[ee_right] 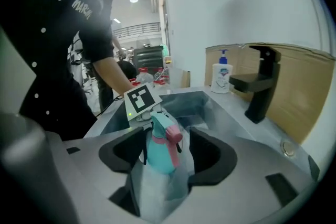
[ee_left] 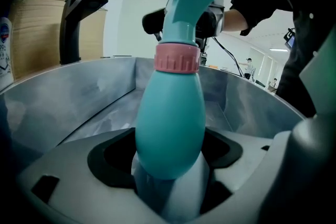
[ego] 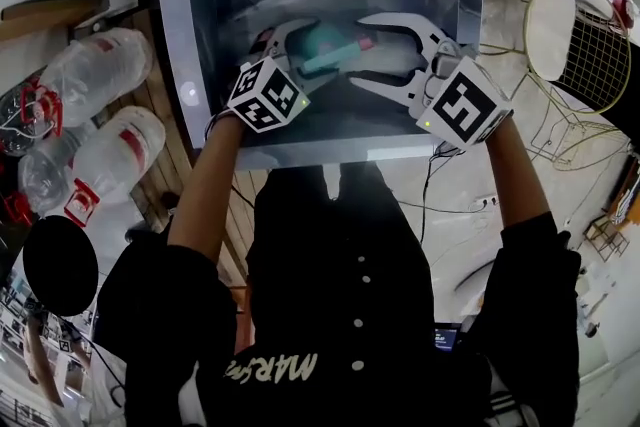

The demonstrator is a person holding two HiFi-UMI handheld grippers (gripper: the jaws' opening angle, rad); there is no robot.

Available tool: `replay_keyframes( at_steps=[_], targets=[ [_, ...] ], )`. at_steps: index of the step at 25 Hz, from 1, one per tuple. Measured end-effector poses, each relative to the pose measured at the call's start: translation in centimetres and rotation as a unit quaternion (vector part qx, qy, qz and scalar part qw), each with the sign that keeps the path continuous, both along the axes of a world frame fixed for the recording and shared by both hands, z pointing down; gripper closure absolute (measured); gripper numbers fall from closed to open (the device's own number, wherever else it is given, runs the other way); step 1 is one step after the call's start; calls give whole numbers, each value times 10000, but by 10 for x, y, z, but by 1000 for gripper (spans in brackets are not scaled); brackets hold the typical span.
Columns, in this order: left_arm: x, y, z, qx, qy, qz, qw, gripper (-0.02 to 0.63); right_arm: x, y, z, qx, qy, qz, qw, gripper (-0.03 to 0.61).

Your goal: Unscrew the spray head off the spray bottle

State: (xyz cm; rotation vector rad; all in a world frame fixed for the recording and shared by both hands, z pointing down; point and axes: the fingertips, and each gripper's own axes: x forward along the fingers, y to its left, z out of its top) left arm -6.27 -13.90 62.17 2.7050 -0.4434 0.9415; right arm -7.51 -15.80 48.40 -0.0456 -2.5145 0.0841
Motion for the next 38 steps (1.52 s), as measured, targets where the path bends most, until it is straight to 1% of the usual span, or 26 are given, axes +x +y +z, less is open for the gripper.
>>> replay_keyframes(
  at_steps=[2,4,6,8,12,16,19,22,24,26,29,30,31,33,34,35,38],
  targets=[
    [3,3,0,20,10,159,9999,227,-8,4,5,-19,12,-371,9993,291],
    [6,6,0,23,30,306,9995,228,-14,10,9,-51,-77,-667,9977,302],
    [10,9,0,17,56,447,9990,228,-17,14,12,-89,-161,-869,9961,339],
    [13,10,0,16,71,573,9983,229,-17,17,14,-150,-216,-1024,9944,392],
    [15,11,1,2,90,738,9972,227,-18,24,15,-284,-392,-1365,9895,451],
    [16,15,0,42,68,964,9953,228,-15,31,14,-461,-551,-1662,9835,458],
    [17,16,0,55,119,1035,9945,229,-13,31,13,-569,-612,-2022,9758,465],
    [17,12,-1,-33,266,931,9953,229,-15,28,11,-587,-657,-2411,9665,469],
    [18,12,-1,-42,307,948,9950,229,-16,28,11,-673,-660,-2676,9589,469],
    [18,14,-1,19,262,1121,9933,229,-15,32,10,-848,-648,-2960,9492,471],
    [19,17,-2,25,254,1376,9902,229,-14,35,8,-967,-681,-3351,9347,471],
    [19,16,-2,2,283,1401,9897,229,-14,34,8,-1020,-686,-3399,9324,471],
    [20,15,-3,-20,317,1394,9897,229,-15,32,8,-1114,-666,-3370,9325,469],
    [20,13,-2,-10,338,1348,9903,229,-17,27,10,-1401,-526,-3126,9380,449],
    [19,14,-2,23,320,1336,9905,228,-17,25,11,-1532,-427,-2963,9417,387],
    [19,14,-1,53,301,1323,9907,228,-14,24,13,-1609,-330,-2802,9458,308],
    [20,15,0,87,283,1256,9916,229,3,20,8,-1548,-187,-2277,9612,299]
  ],
)
